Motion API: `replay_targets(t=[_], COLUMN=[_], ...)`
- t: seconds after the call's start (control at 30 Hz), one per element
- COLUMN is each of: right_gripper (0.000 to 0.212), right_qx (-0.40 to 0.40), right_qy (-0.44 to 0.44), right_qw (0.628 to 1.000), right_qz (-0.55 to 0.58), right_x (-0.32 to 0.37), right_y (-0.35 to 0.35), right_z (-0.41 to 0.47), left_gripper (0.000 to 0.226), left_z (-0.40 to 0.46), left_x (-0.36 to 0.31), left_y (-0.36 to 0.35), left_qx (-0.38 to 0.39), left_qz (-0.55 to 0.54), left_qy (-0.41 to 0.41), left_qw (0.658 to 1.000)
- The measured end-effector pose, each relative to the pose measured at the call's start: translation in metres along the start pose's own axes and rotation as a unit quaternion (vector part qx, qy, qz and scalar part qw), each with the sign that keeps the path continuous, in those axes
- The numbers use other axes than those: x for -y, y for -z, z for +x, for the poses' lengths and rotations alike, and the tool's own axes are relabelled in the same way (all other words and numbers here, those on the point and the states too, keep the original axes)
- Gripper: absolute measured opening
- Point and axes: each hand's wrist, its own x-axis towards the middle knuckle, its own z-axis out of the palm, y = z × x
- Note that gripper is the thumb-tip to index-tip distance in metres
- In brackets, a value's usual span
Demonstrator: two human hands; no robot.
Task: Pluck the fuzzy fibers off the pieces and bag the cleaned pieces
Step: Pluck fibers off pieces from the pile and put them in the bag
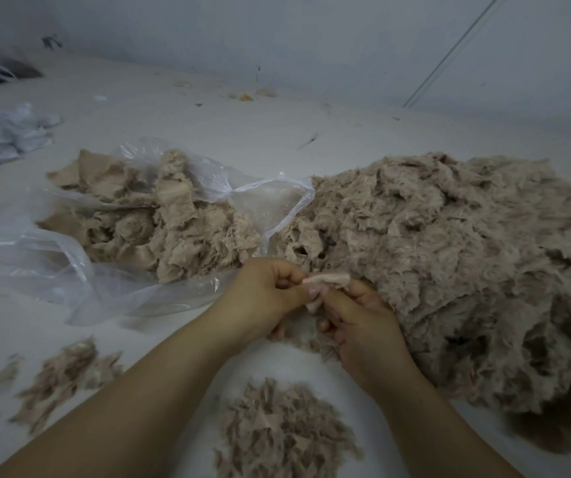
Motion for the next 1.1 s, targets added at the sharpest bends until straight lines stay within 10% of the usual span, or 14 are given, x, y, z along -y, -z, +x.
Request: replay_targets(t=[0.33, 1.1], right_gripper=[0.020, 0.023], right_qx=[-0.007, -0.002], right_qy=[0.007, 0.027], right_qw=[1.000, 1.000], right_qz=[-0.012, -0.014], right_x=[-0.001, -0.003], right_y=[-0.001, 0.000], right_z=[0.002, 0.000], left_gripper=[0.014, 0.008], left_z=[0.005, -0.004], left_x=[0.006, -0.003], left_y=[0.002, 0.011], left_qx=[-0.062, 0.062], left_qz=[-0.172, 0.042], left_qy=[0.001, 0.012], left_qw=[0.983, 0.997])
